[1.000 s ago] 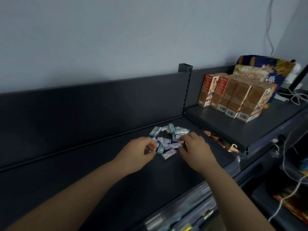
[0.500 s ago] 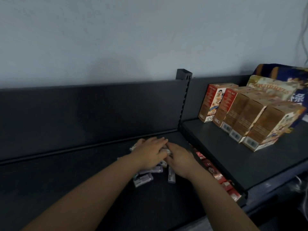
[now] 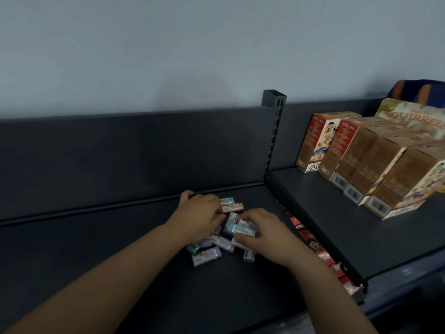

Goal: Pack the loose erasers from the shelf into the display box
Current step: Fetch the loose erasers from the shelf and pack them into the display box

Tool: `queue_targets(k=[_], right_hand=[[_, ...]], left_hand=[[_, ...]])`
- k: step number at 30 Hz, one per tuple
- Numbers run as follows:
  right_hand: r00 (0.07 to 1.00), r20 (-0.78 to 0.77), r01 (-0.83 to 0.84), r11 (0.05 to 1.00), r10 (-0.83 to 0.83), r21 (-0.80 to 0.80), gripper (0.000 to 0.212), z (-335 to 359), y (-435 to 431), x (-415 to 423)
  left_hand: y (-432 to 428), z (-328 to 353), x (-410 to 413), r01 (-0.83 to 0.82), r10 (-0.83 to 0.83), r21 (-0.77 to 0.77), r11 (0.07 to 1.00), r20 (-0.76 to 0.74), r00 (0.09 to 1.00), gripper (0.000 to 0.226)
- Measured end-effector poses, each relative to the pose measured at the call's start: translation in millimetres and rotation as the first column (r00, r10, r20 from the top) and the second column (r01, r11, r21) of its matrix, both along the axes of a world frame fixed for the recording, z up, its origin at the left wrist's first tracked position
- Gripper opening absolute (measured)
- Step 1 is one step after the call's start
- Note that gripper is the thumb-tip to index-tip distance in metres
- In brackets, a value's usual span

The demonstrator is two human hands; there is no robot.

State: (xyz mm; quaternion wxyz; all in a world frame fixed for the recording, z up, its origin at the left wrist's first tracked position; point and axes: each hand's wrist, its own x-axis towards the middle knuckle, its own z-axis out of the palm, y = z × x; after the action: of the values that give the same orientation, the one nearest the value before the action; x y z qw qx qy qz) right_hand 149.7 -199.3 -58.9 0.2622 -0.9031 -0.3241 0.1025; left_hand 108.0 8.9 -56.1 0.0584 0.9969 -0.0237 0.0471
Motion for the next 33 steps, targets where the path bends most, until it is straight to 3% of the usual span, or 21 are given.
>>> queue_targets(k=[6, 15, 23, 28, 33], right_hand=[[0.998, -0.035, -0.051, 0.999, 0.051, -0.001, 0.045, 1, -12, 1], [0.998, -0.006, -0.063, 0.998, 0.063, 0.016, 0.031, -1, -33, 7], [0.998, 0.028, -0.049, 0.998, 0.048, 0.046, 0.039, 13, -15, 10], [0.993, 0.069, 0.107, 0.987, -0.099, -0.119, 0.039, 12, 13, 11], [0.994, 0.061, 0.101, 0.94, -0.086, -0.325, 0.057, 16, 29, 7]], left_hand=[[-7, 17, 5, 0.0, -0.001, 0.023, 1.0, 0.04, 0.999, 0.014], [-29, 5, 31, 0.011, -0.011, 0.097, 0.995, 0.006, 1.0, 0.026], [-25, 2, 34, -0.045, 0.046, 0.107, 0.993, -0.01, 0.999, 0.029], [-30, 4, 32, -0.068, 0.068, 0.07, 0.995, 0.006, 0.998, 0.029], [-26, 1, 22, -0.096, 0.104, -0.072, 0.993, 0.109, 0.989, 0.032]])
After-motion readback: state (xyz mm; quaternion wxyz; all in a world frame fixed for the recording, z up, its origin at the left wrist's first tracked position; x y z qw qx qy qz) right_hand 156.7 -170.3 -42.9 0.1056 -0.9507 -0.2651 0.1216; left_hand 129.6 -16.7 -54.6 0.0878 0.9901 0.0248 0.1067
